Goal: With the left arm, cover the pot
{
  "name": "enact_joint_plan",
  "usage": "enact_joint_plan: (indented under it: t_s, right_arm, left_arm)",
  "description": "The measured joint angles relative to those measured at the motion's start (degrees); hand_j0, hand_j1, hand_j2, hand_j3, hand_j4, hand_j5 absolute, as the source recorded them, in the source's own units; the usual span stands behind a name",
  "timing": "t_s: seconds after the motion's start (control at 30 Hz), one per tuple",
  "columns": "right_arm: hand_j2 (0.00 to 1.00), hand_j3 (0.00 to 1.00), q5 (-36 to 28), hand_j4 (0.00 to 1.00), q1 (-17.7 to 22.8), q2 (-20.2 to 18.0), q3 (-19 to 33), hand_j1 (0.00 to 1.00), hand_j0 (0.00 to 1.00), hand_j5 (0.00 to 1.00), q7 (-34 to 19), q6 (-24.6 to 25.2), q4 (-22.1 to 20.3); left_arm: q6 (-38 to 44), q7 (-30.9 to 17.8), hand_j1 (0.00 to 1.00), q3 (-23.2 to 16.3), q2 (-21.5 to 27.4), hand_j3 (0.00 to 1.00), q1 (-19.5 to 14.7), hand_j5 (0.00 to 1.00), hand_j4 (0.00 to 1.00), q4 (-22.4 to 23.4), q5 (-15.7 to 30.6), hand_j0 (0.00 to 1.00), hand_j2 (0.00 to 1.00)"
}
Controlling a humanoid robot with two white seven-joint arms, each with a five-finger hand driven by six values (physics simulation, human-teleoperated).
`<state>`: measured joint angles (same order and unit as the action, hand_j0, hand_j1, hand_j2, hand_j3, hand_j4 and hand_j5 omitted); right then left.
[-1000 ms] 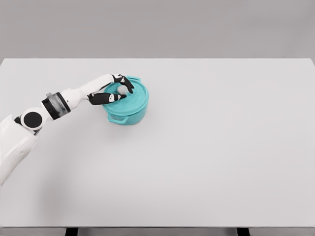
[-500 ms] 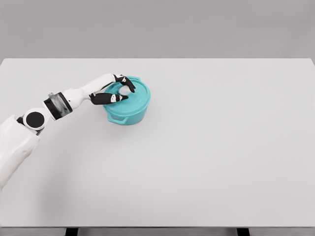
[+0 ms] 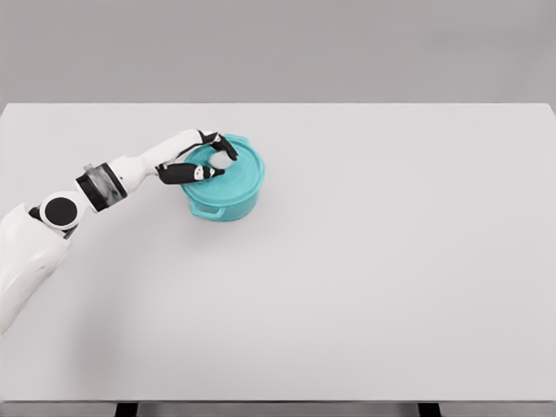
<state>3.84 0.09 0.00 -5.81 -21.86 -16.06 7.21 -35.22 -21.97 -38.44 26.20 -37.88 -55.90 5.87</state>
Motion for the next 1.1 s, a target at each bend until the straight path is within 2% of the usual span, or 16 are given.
enact_joint_plan:
  t_s: [0.17, 0.37, 1.0, 1.1]
  right_arm:
    - [1.00, 1.00, 0.0, 1.00, 0.0, 0.0, 0.0, 1.00, 1.00, 1.00, 0.0, 0.0, 0.0]
    - [1.00, 1.00, 0.0, 1.00, 0.0, 0.0, 0.0, 1.00, 1.00, 1.00, 0.0, 0.0, 0.0]
    - [1.00, 1.00, 0.0, 1.00, 0.0, 0.0, 0.0, 1.00, 1.00, 1.00, 0.0, 0.0, 0.0]
    - [1.00, 1.00, 0.0, 1.00, 0.0, 0.0, 0.0, 1.00, 1.00, 1.00, 0.0, 0.0, 0.0]
  left_arm:
    - [0.2, 0.1, 0.50, 0.1, 0.2, 0.50, 0.0, 0.50, 0.50, 0.2, -0.2, 0.50, 0.50]
    - [0.3, 0.2, 0.59, 0.1, 0.3, 0.59, 0.0, 0.59, 0.59, 0.3, -0.2, 0.59, 0.59]
    - [0.2, -0.1, 0.59, -0.1, 1.0, 0.59, 0.5, 0.59, 0.59, -0.9, -0.9, 0.59, 0.59]
    - [0.2, -0.2, 0.65, -0.2, 1.1, 0.65, 0.4, 0.65, 0.65, -1.2, -1.1, 0.65, 0.65]
